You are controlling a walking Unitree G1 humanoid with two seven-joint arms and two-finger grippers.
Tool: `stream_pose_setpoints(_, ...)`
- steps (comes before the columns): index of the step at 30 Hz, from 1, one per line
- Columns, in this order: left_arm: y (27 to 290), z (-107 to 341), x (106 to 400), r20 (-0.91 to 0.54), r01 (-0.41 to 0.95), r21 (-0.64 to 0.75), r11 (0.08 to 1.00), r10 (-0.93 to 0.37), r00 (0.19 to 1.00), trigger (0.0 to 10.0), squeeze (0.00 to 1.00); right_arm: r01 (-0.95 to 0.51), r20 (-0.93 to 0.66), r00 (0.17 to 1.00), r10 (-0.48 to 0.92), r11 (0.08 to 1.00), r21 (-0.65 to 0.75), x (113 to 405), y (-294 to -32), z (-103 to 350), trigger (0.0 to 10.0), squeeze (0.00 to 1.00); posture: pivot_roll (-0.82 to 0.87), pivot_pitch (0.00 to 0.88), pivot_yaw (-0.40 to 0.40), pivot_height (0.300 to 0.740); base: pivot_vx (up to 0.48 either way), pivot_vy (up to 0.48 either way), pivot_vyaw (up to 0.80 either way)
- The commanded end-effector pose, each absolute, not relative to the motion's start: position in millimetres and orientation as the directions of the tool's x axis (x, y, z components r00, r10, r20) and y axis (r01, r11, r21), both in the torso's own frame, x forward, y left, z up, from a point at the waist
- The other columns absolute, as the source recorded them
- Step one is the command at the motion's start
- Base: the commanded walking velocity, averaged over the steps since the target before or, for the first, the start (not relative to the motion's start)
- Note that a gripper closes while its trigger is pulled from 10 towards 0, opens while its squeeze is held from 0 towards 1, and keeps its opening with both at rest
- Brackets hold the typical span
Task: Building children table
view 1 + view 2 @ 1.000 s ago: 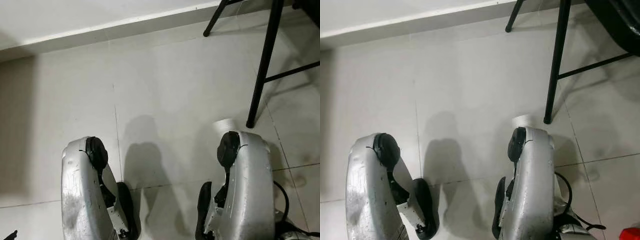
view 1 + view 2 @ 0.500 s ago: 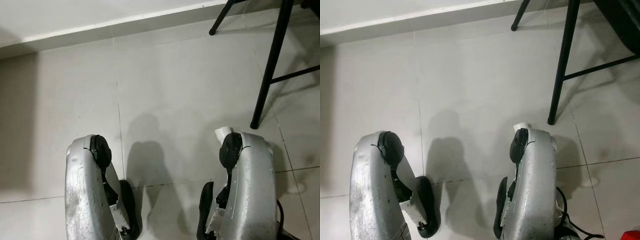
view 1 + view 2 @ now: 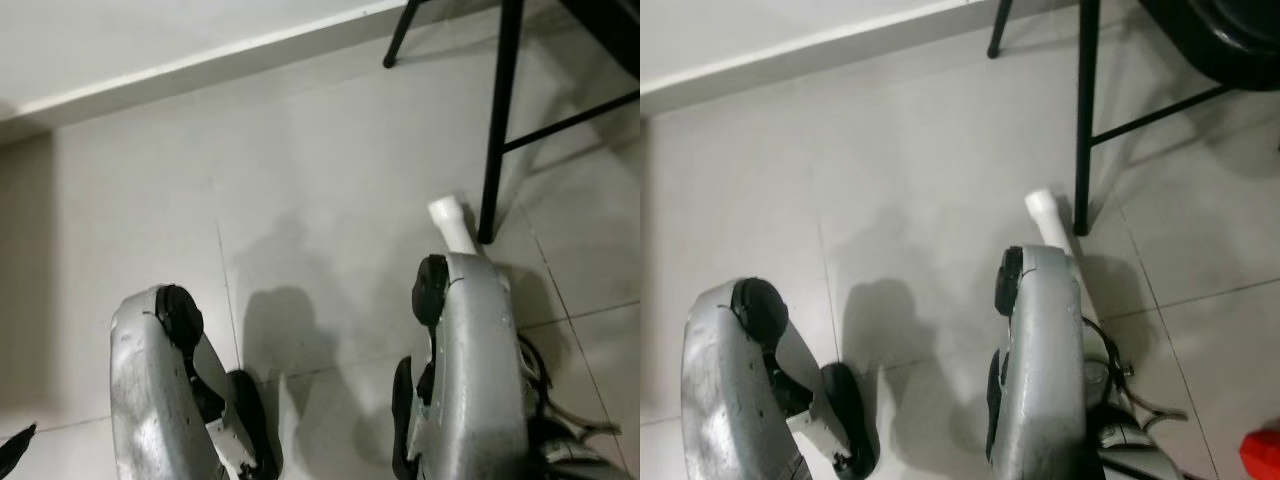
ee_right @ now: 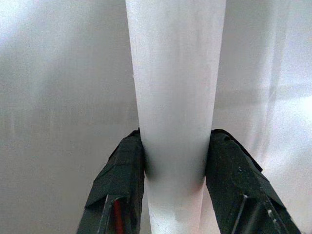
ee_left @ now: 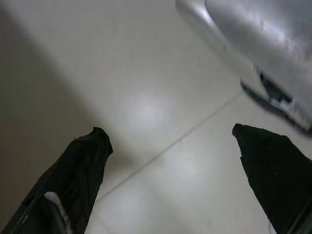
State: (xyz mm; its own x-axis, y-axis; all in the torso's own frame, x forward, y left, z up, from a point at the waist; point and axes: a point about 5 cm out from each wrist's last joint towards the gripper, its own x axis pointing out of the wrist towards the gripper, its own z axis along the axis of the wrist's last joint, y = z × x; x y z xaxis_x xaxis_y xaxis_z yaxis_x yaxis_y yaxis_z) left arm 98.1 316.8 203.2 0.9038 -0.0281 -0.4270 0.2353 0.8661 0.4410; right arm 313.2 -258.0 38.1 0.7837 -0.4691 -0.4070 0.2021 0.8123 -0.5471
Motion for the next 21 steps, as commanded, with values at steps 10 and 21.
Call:
stream_pose_setpoints(10, 306, 161, 114, -0.367, 0.122, 0.355, 0.927, 0.018, 0.93, 10.0, 0.0, 0.095, -0.134, 0.973, -0.188, 0.856, -0.509, 361, -195, 109, 0.0, 0.0, 0.05, 0.337, 0.055, 0.324, 0.0, 0.0, 0.0)
stream_pose_setpoints(21, 299, 142, 138, -0.287, 0.053, 0.328, 0.943, 0.046, 0.957, 10.0, 0.0, 0.104, 0.012, 0.993, -0.118, 0.818, -0.565, 373, -197, 162, 0.0, 0.0, -0.01, 0.203, 0.01, 0.369, 0.0, 0.0, 0.0)
